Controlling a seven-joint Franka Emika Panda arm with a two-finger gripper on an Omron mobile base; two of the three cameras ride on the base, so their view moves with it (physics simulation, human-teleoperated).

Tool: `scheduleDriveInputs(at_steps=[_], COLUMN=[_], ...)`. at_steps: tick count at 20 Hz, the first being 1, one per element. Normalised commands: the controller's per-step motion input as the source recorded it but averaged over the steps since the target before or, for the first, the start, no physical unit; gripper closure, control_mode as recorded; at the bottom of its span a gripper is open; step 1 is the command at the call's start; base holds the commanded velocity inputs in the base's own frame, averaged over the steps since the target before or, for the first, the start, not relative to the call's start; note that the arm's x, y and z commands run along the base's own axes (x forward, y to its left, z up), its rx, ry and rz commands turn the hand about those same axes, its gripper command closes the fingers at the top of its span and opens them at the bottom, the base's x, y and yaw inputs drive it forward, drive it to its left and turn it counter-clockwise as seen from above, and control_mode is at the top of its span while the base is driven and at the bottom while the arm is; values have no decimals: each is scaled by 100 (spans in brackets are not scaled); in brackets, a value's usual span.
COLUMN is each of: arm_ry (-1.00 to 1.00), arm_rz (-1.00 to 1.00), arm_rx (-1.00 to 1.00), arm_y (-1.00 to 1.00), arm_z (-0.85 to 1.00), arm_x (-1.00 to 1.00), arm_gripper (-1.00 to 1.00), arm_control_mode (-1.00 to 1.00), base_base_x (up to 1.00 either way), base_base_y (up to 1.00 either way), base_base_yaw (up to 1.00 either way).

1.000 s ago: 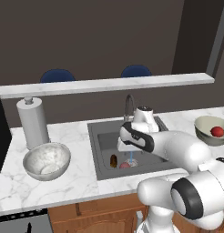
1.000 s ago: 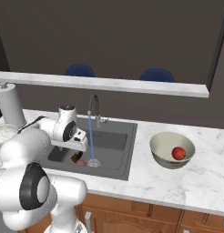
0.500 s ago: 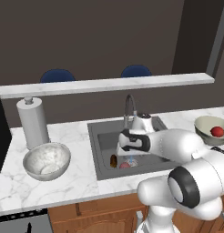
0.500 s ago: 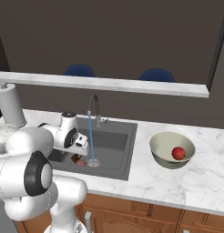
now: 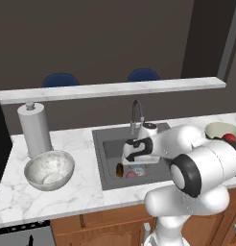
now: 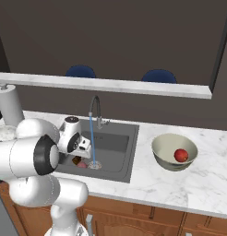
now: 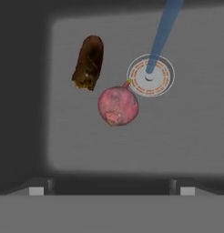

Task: Pick the onions from the sink and place them in one bowl. Place the sweet potato in the other bowl. Then turn off the sink faucet.

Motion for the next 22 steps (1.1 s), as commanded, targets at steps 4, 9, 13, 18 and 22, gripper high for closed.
scheduleDriveInputs(at_steps=[4,9,13,18,22], arm_ry=[-1,0,0,0,0], arm_rz=[0,0,0,0,0], arm_rx=[0,0,0,0,0], arm_y=[0,0,0,0,0], arm_z=[-16,-14,-18,-20,-21], arm_x=[24,14,19,21,17], arm_gripper=[-100,-100,-100,-100,-100], arm_control_mode=[-100,-100,-100,-100,-100], base_base_x=[0,0,0,0,0], base_base_y=[0,0,0,0,0], base_base_yaw=[0,0,0,0,0])
